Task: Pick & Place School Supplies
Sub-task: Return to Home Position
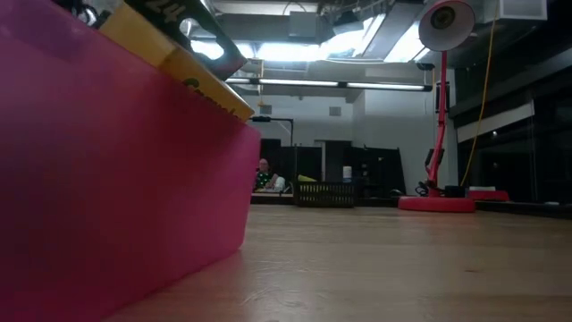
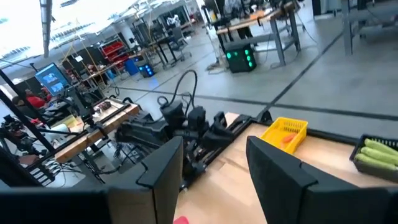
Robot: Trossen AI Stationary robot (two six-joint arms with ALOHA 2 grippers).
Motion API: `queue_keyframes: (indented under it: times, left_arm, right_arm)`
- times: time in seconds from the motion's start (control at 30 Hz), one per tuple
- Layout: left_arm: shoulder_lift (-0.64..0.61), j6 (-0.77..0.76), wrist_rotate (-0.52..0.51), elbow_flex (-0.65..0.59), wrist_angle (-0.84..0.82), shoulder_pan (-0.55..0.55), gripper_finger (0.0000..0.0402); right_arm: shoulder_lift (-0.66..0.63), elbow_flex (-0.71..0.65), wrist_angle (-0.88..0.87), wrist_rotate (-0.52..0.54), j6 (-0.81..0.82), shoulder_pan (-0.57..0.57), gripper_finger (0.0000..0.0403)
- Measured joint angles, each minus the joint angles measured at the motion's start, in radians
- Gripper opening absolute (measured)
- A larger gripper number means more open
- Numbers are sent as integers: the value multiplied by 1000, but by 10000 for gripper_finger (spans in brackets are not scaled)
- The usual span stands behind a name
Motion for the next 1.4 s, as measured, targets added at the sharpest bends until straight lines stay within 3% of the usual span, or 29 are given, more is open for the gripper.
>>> queue_keyframes:
  times: [0.37, 0.47, 0.63, 0.73, 0.9, 1.03, 1.2, 1.27, 1.4]
  left_arm:
    - [-366, 24, -148, -63, -283, -173, 86]
    - [-367, 32, -182, -61, -346, -207, 85]
    - [-367, 25, -213, -73, -314, -269, 84]
    - [-358, 16, -282, -73, -320, -306, 84]
    - [-328, -109, -244, -73, -326, -345, 84]
    - [-312, -225, -165, -73, -330, -361, 84]
    - [-310, -245, -136, -73, -330, -362, 84]
    - [-310, -246, -136, -73, -330, -362, 84]
    - [-310, -246, -136, -73, -330, -362, 84]
  right_arm:
    - [0, 0, 27, 124, -68, 65, 180]
    - [0, 0, 26, 131, -71, 72, 180]
    - [0, 0, 26, 130, -82, 71, 180]
    - [0, 0, 27, 119, -83, 66, 180]
    - [0, 0, 26, 71, -85, 44, 180]
    - [-5, 0, 25, -38, -86, 14, 180]
    - [-26, 0, 29, -272, -172, -75, 180]
    - [-32, 0, 57, -388, -277, -125, 180]
    - [-49, 0, 239, -666, -637, -243, 180]
